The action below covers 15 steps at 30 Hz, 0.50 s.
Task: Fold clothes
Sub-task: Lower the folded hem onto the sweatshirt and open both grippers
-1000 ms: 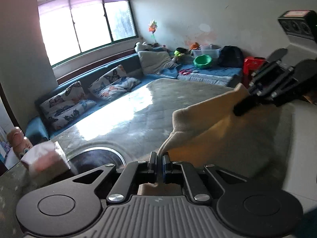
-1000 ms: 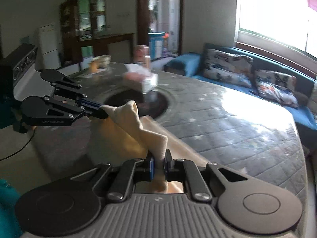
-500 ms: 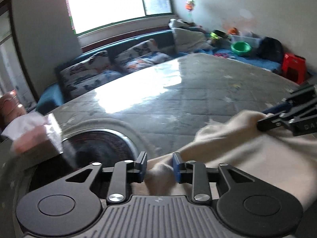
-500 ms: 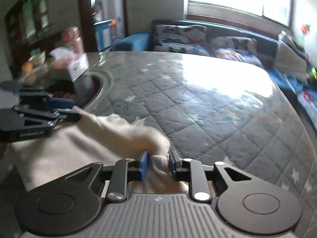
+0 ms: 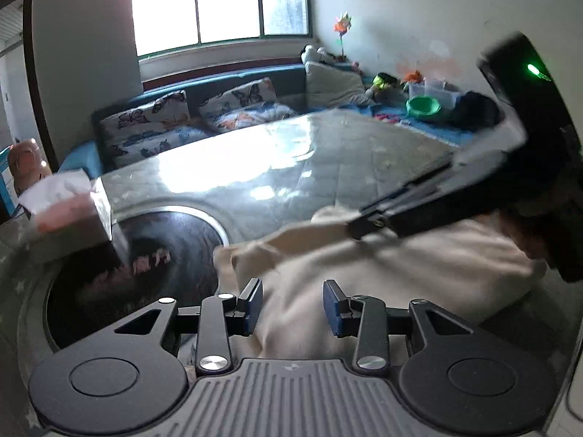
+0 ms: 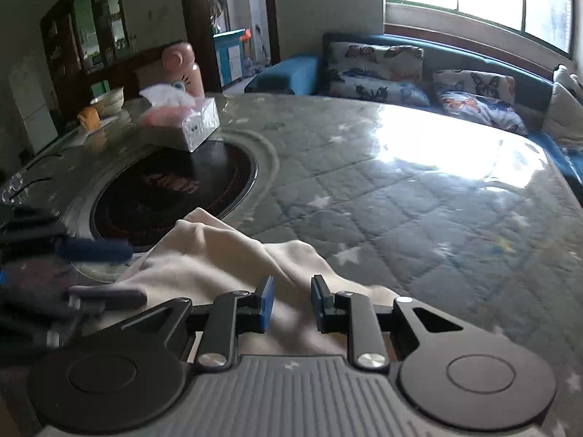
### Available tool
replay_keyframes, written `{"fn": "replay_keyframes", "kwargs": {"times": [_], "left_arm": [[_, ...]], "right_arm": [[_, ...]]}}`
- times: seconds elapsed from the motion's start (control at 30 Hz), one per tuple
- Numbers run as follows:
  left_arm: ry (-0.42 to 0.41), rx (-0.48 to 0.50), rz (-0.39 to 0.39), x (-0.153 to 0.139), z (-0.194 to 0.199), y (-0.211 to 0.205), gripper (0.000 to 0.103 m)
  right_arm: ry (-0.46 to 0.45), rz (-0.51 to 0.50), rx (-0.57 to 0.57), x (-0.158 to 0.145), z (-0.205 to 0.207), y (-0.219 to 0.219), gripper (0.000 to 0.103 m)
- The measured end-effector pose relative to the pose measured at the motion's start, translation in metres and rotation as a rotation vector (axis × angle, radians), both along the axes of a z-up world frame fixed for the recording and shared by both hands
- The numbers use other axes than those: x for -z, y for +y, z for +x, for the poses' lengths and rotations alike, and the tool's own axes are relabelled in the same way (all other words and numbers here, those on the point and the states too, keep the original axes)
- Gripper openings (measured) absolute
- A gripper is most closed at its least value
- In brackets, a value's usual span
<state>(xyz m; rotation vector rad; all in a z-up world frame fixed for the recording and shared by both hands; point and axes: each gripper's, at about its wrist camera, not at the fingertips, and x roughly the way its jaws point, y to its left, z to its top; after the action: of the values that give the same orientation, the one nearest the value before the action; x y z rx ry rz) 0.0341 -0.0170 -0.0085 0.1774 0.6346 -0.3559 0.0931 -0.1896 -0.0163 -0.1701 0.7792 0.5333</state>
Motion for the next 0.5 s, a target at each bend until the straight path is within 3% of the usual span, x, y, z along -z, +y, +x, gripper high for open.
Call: {"fn": "replay_keyframes", "kwargs": {"times": [0.17, 0.3, 0.5], "left_arm": [[0.033, -0.022, -0.035, 0.008, 0.004, 0.008, 0.041], [0.052, -0.035, -0.081, 0.011, 0.001, 0.016, 0.042], [0.094, -0.053, -0.156, 0.014, -0.003, 0.03, 0.042]], "right_arm": [[-0.022, -0.024, 0.004, 0.0, 0.006, 0.012, 0.021], [-0.035, -0.033, -0.099, -0.009, -0.007, 0.027, 0.021], [-0.015, -0.041, -0.161, 0.008, 0.002, 0.066, 0.021]]}}
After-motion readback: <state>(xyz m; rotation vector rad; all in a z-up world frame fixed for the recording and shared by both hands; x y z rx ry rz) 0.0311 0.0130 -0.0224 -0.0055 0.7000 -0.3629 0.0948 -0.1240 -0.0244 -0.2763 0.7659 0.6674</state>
